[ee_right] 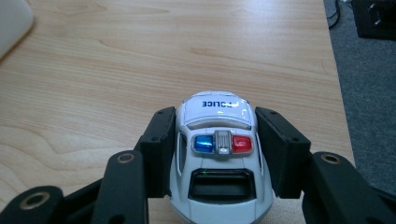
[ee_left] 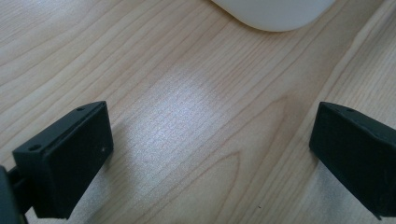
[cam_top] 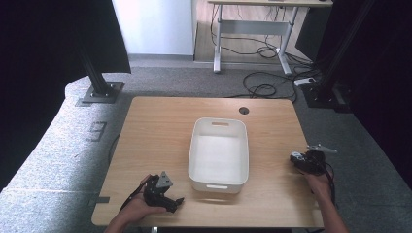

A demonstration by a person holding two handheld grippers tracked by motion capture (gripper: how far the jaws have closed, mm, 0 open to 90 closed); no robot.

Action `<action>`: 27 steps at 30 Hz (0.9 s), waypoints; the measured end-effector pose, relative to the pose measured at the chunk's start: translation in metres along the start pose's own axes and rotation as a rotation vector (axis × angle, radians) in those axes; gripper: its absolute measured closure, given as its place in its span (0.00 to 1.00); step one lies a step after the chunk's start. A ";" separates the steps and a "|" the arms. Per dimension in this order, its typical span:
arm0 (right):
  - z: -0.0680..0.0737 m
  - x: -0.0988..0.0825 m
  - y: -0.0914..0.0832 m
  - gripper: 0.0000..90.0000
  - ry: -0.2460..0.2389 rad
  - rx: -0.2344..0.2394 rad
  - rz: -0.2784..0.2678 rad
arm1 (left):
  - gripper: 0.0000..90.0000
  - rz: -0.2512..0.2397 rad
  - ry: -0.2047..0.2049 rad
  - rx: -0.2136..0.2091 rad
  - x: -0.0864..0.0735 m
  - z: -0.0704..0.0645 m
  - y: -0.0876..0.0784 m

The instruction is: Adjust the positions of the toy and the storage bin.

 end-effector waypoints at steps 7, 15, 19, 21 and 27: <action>0.000 0.004 -0.004 0.56 0.016 0.008 -0.021 | 0.00 0.000 0.000 0.000 0.000 0.000 0.000; 0.001 0.006 -0.006 0.56 0.018 0.008 -0.026 | 0.00 0.000 0.000 0.001 0.000 0.000 0.000; 0.003 0.007 -0.008 0.56 0.021 0.013 -0.027 | 0.00 0.000 0.000 0.001 0.000 0.000 0.000; 0.004 0.009 -0.010 0.56 0.015 0.014 -0.031 | 0.00 0.000 0.000 0.001 0.000 0.000 0.000; 0.006 0.011 -0.013 0.56 0.021 0.016 -0.039 | 0.00 0.000 0.000 0.000 0.000 0.000 0.000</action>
Point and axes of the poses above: each handheld gripper's, and its own axes: y roughly forward along the jaws, x roughly out of its top, z roughly to its left, the point moved 8 cm from there along y, roughly forward along the jaws, and after that the axes turned 10 degrees about -z, right-handed, at the moved point
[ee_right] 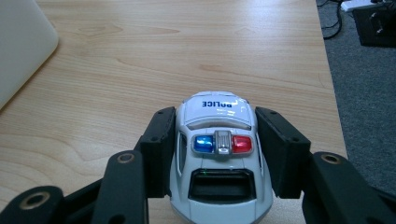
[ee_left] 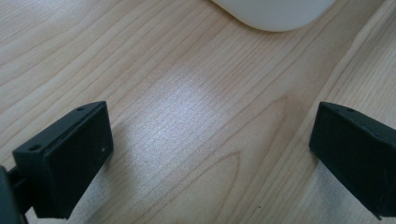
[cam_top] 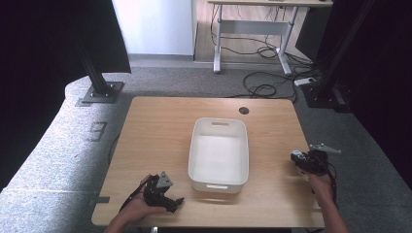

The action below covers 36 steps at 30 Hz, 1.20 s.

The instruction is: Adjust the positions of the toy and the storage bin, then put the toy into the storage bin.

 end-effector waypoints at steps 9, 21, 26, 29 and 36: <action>0.003 0.007 -0.006 0.56 -0.002 0.009 -0.023 | 0.00 0.000 0.000 0.001 0.000 0.000 0.000; 0.022 0.022 -0.016 0.56 -0.026 0.044 -0.066 | 0.00 0.000 0.002 -0.002 0.000 0.000 0.000; 0.028 0.026 -0.019 0.56 -0.031 0.049 -0.073 | 0.00 0.000 0.002 -0.002 0.000 0.000 0.000; 0.032 0.030 -0.021 0.56 -0.034 0.050 -0.087 | 0.00 0.000 0.002 -0.002 0.000 0.000 0.000; 0.038 0.034 -0.023 0.56 -0.024 0.060 -0.092 | 0.00 0.000 0.002 -0.002 0.000 0.000 0.000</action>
Point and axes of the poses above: each handheld gripper's, and its own axes: y roughly forward along the jaws, x roughly out of its top, z roughly to its left, the point moved 8 cm from there along y, roughly forward along the jaws, and after that the axes turned 10 degrees about -z, right-handed, at the moved point
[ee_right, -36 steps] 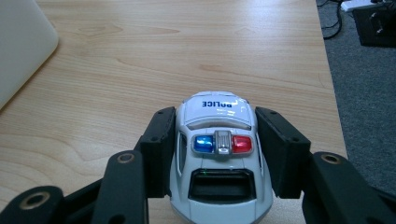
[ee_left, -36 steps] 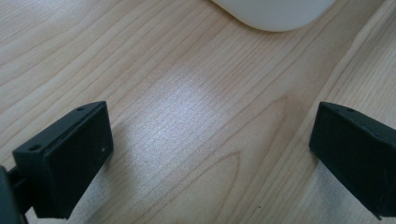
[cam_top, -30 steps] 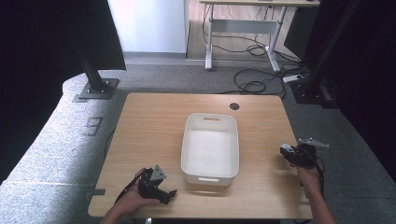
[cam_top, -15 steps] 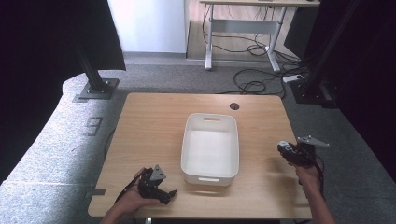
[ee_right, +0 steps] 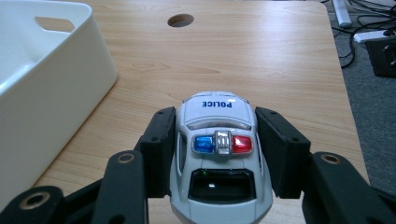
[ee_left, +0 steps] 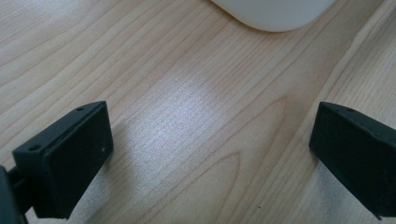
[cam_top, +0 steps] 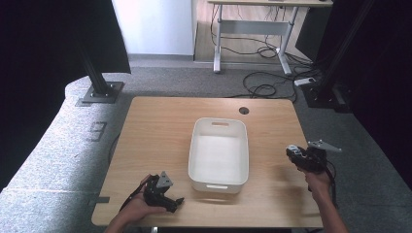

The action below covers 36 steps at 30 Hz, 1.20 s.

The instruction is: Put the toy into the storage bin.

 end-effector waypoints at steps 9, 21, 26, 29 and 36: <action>0.007 0.006 -0.003 0.56 0.002 0.007 -0.012 | 0.00 0.000 0.000 0.001 0.000 0.000 0.000; 0.013 0.009 -0.005 0.56 0.007 0.022 -0.016 | 0.00 -0.001 0.000 -0.001 0.000 0.000 0.000; 0.016 0.011 -0.006 0.56 0.010 0.026 -0.017 | 0.00 -0.001 0.000 -0.001 0.000 0.000 0.000; 0.019 0.013 -0.007 0.56 0.009 0.033 -0.023 | 0.00 0.000 0.000 0.000 0.000 0.000 0.000; 0.021 0.015 -0.008 0.56 0.012 0.040 -0.026 | 0.00 0.001 0.001 0.000 0.000 0.000 0.000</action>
Point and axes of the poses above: each handheld gripper's, and its own axes: y roughly forward along the jaws, x roughly out of its top, z roughly to its left, the point moved 8 cm from there along y, roughly forward along the jaws, and after that the axes turned 10 degrees about -z, right-handed, at the moved point
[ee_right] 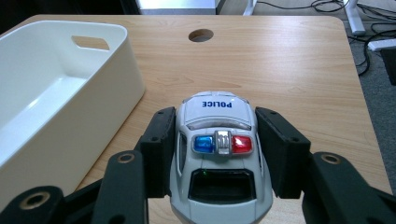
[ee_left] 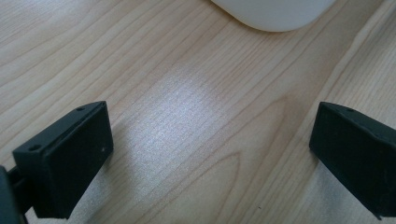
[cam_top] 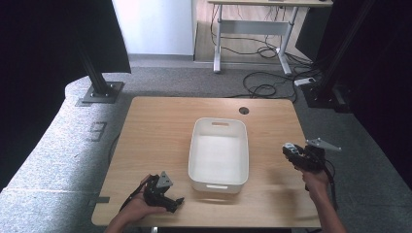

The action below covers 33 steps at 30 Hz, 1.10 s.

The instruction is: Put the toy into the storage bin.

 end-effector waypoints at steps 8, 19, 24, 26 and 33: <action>0.002 0.002 -0.001 0.56 0.009 -0.004 -0.004 | 0.00 0.000 0.000 -0.002 0.000 0.000 0.000; 0.019 0.010 -0.002 0.56 -0.010 0.031 -0.020 | 0.00 0.002 0.001 -0.002 0.000 0.000 0.000; 0.022 0.010 0.000 0.56 -0.017 0.032 -0.016 | 0.00 0.001 0.001 -0.003 0.000 0.000 0.000; 0.025 0.011 0.000 0.56 -0.019 0.036 -0.014 | 0.00 0.000 0.000 -0.003 0.000 0.000 0.000; 0.030 0.014 0.000 0.56 -0.021 0.047 -0.017 | 0.00 0.000 0.000 -0.002 0.000 0.000 0.000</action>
Point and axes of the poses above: each handheld gripper's, and its own axes: y roughly forward along the jaws, x roughly out of its top, z roughly to its left, the point moved 8 cm from there along y, roughly forward along the jaws, and after that the axes turned 10 degrees about -z, right-handed, at the moved point
